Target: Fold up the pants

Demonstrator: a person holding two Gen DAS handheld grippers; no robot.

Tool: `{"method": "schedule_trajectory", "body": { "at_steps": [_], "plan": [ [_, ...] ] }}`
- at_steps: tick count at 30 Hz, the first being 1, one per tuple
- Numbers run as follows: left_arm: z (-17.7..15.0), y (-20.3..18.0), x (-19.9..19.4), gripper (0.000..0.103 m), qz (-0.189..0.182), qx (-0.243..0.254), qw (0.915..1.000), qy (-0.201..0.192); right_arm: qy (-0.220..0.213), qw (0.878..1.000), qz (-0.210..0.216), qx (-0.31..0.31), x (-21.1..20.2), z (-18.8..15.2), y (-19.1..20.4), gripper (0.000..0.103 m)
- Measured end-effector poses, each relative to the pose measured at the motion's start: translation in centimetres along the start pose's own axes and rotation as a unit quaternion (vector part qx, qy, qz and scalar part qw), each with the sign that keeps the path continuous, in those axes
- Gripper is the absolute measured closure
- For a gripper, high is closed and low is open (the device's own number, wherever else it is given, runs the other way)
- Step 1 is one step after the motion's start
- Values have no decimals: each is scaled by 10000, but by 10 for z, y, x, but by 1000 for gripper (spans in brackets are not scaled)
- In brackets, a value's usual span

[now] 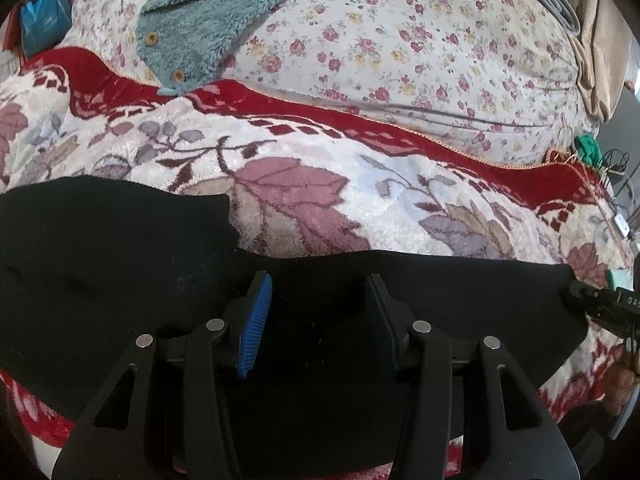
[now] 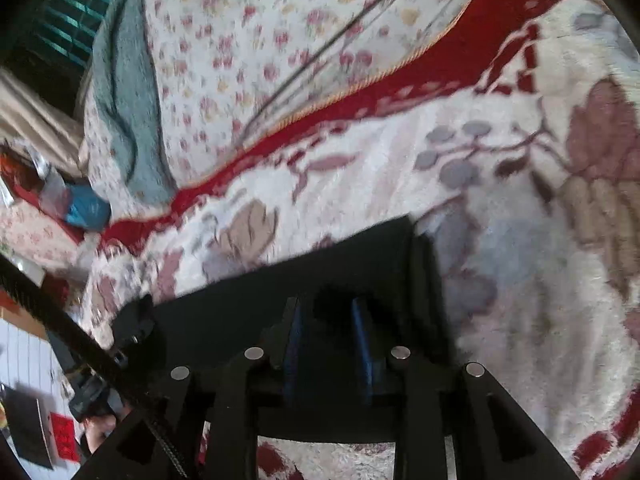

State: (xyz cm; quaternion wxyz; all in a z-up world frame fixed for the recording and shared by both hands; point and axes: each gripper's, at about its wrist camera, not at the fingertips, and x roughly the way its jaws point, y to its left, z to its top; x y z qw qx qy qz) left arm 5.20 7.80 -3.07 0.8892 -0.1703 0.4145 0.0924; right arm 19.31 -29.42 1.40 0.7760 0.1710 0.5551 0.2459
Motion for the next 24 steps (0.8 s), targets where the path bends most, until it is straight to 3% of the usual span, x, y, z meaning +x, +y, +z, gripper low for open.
{"method": "schedule_trajectory", "body": {
  "at_steps": [5,6,8,11,13,24],
  "plan": [
    [0,9,-3,55,-310,-290,9991,-31,-1149,9892,349,845,-69,-10,-33,69],
    [1,10,-3,55,-343,-327,9989,-36,-1205,9859,459,1064,-77,-13,-42,68],
    [1,12,-3,55,-390,-380,9985,-31,-1069,9840,598,1295,-82,-18,-53,68],
    [2,12,-3,55,-402,-415,9983,-28,-180,9887,433,1426,-68,-26,-59,68],
    [2,10,-2,55,-339,-364,9988,-30,187,9888,308,1445,-57,-31,-60,68],
    [-1,6,-2,55,-219,-228,9995,-58,449,9808,847,1699,-38,-36,-72,66]
  ]
}}
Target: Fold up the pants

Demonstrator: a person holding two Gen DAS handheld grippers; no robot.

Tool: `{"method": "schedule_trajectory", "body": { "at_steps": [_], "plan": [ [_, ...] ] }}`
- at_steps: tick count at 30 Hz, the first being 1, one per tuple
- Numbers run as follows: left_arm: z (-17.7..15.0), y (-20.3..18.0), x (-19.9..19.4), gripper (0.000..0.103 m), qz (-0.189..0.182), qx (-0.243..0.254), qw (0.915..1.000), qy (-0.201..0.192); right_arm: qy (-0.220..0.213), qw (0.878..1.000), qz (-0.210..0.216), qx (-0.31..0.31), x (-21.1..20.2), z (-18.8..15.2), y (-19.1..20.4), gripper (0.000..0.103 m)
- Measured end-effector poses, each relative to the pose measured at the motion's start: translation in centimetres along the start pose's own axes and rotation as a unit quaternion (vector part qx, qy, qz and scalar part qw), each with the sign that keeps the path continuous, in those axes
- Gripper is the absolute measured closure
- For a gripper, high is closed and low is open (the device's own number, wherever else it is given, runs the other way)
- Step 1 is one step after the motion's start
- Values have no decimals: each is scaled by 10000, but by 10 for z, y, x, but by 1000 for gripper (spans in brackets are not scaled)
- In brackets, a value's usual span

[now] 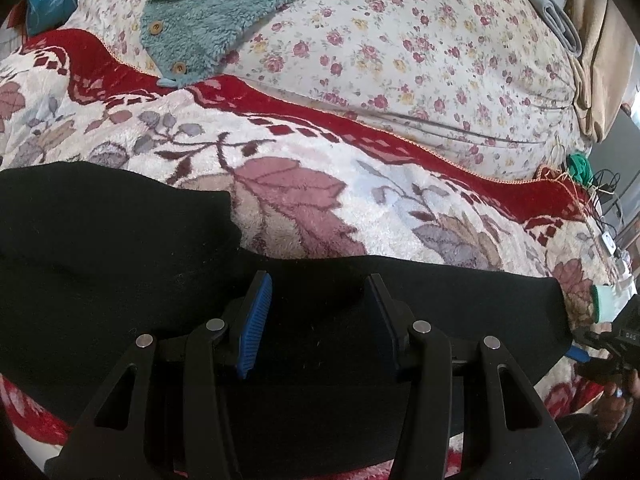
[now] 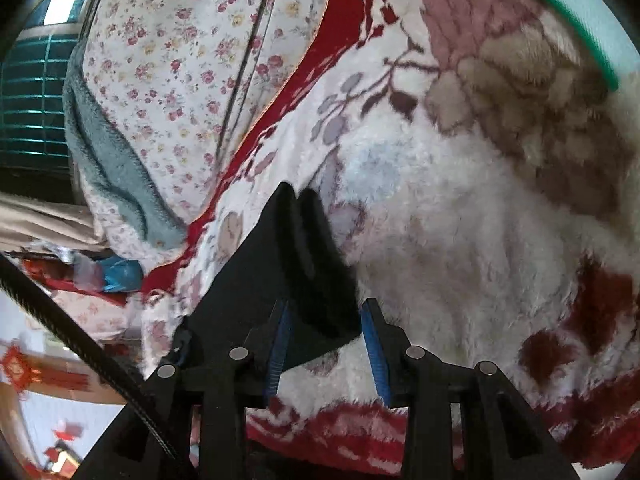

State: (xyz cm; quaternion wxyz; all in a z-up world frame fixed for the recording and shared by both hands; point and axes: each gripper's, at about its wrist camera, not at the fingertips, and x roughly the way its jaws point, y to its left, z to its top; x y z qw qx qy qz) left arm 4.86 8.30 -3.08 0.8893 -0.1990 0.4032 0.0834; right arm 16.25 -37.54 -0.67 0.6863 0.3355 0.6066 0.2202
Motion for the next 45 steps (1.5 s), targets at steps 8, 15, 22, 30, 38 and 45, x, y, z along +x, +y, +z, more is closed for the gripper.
{"method": "schedule_trajectory", "body": {
  "at_steps": [8,15,22,30,38,45],
  "plan": [
    [0,0,0,55,41,32,10000,-6,72,9989,452,66,-2,-1,-8,41],
    [0,0,0,55,63,57,10000,-7,346,9986,238,-309,13,0,7,41],
    [0,0,0,55,77,75,9999,-9,659,9967,-69,-466,26,0,11,68],
    [4,-2,-17,55,-838,-180,9961,-198,65,9675,-1297,-2172,29,-26,63,93],
    [40,-128,9,55,-2145,980,9665,1014,-885,8550,-3274,-3924,54,-80,113,94],
    [54,-213,55,55,-2659,1615,9180,2461,-1584,7221,-4290,-5191,87,-138,138,94]
  ]
}}
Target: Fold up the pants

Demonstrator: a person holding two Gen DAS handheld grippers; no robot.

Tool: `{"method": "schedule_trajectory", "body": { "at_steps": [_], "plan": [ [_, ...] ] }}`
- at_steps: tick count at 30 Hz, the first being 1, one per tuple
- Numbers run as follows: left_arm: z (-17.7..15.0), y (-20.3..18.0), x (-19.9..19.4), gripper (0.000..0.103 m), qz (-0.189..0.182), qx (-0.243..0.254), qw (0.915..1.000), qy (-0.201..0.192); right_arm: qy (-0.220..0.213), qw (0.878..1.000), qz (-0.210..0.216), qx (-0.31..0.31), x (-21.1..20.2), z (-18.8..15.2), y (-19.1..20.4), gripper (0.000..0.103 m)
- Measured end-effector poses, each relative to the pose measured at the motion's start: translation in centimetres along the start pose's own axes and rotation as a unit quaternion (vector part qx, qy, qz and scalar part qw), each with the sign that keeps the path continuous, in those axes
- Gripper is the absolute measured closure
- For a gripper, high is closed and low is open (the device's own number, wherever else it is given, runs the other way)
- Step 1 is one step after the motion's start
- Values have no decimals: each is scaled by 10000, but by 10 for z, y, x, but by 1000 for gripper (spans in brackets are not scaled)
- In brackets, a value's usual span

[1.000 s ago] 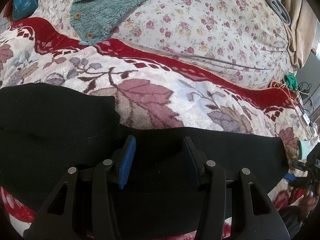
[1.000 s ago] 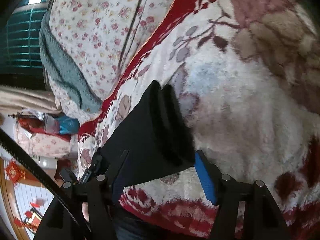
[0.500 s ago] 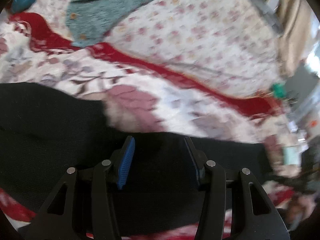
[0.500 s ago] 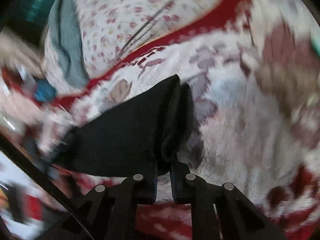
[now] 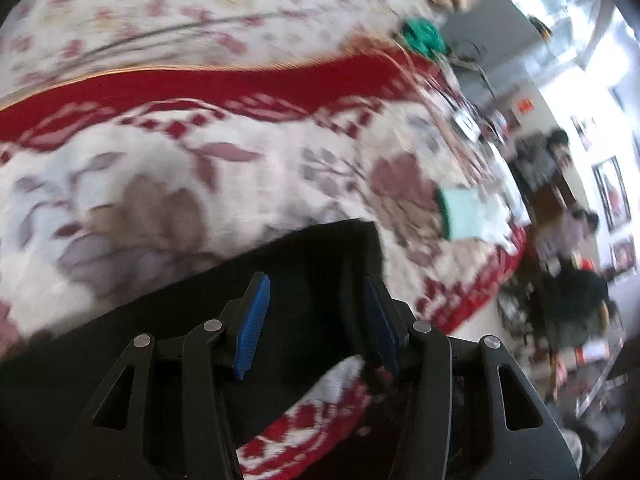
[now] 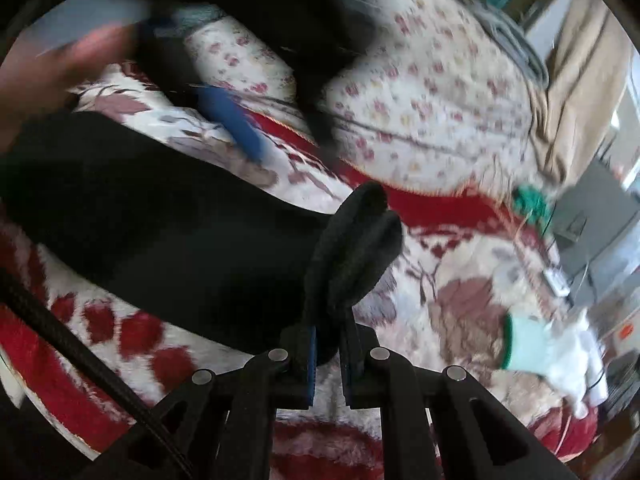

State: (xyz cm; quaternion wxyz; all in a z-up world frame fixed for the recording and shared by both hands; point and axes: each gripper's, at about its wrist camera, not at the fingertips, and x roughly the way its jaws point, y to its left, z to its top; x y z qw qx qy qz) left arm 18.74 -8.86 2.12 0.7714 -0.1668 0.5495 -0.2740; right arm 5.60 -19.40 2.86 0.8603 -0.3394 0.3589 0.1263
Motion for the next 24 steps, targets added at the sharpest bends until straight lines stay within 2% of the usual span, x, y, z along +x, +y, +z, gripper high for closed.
{"method": "schedule_trajectory", "body": {
  "at_steps": [2,4,11,13,17,24],
  "plan": [
    [6,-7,6,55,95,190,9995,224,-129,9999,-43,14,-3,-2,2,94],
    [7,-13,8,55,265,261,9990,255,-203,9998,8,-1,-2,-1,2,94],
    [6,-25,2,55,388,465,9977,313,-620,9972,405,-131,-5,3,6,94],
    [8,-29,3,55,511,501,9969,328,-750,9959,476,-200,-10,5,13,94],
    [8,-26,11,55,1011,391,9928,519,-823,9949,527,-235,-16,7,23,94],
    [6,-28,18,55,1012,288,9929,546,-897,9944,516,-222,-23,5,27,94]
  ]
}}
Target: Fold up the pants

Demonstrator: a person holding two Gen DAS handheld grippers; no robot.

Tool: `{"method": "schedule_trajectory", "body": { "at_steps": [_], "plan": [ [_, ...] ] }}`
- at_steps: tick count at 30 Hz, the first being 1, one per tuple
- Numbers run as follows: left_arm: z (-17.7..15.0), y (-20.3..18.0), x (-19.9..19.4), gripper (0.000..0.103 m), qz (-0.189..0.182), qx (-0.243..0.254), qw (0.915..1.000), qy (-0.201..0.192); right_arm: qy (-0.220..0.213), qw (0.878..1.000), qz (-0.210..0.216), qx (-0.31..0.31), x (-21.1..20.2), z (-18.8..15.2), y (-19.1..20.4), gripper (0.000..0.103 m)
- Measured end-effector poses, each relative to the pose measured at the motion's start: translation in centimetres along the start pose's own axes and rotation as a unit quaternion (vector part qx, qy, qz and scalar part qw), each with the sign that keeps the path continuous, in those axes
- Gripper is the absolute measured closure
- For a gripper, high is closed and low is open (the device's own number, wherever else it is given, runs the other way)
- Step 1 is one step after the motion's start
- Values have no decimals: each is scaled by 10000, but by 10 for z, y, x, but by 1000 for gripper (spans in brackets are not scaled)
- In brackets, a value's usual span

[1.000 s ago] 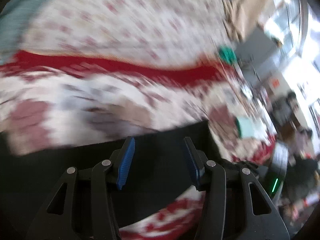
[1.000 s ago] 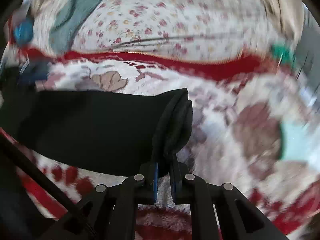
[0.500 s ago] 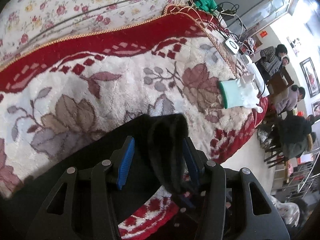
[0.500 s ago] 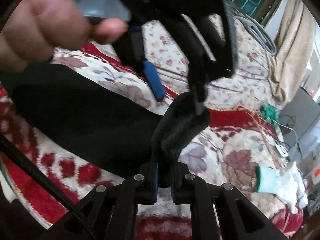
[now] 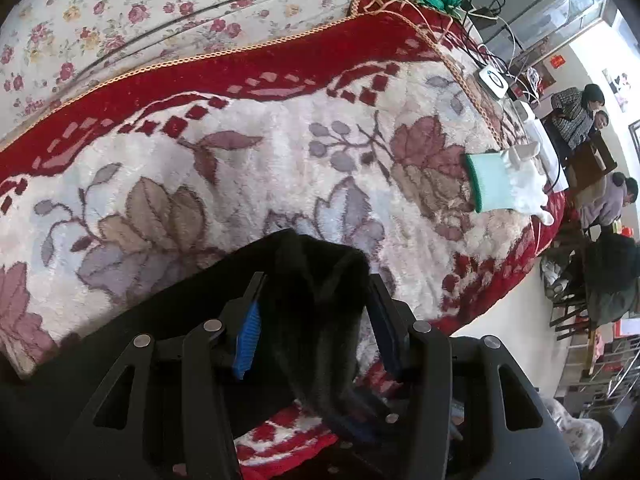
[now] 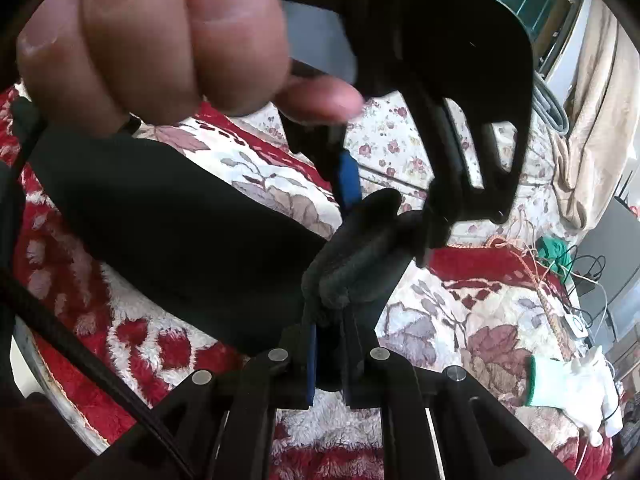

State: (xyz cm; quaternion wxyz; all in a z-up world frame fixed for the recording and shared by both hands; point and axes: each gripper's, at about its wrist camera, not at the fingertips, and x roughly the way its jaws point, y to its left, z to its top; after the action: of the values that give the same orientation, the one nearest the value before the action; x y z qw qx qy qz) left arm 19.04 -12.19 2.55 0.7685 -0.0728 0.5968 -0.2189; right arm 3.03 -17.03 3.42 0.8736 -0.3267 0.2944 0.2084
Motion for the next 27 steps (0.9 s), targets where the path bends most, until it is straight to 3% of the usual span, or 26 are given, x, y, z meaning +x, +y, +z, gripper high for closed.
{"method": "schedule_trajectory", "body": {
  "at_steps": [2,4,6,12,19,22,27],
  "plan": [
    [0,-6,3,55,122,85,9999,43,-36,10000,-19,-28,-2,-1,2,94],
    [-1,-10,4,69,304,191,9993,54,-89,9999,-28,-60,-5,-1,4,94],
    [-2,-8,0,91,468,209,9987,-3,-94,9999,-35,-56,-8,-2,6,94],
    [-10,13,-17,94,252,-65,9995,-186,-337,9992,147,184,-20,2,4,94],
    [-31,57,-65,94,-104,-164,9991,-372,-843,9789,1329,1305,-43,27,-10,94],
    [-51,91,-86,94,-203,-302,9982,-471,-926,9727,1653,1342,-43,44,9,94],
    [-98,165,-118,94,-144,-738,9956,-552,-885,9639,2231,1157,-41,82,75,94]
  ]
}}
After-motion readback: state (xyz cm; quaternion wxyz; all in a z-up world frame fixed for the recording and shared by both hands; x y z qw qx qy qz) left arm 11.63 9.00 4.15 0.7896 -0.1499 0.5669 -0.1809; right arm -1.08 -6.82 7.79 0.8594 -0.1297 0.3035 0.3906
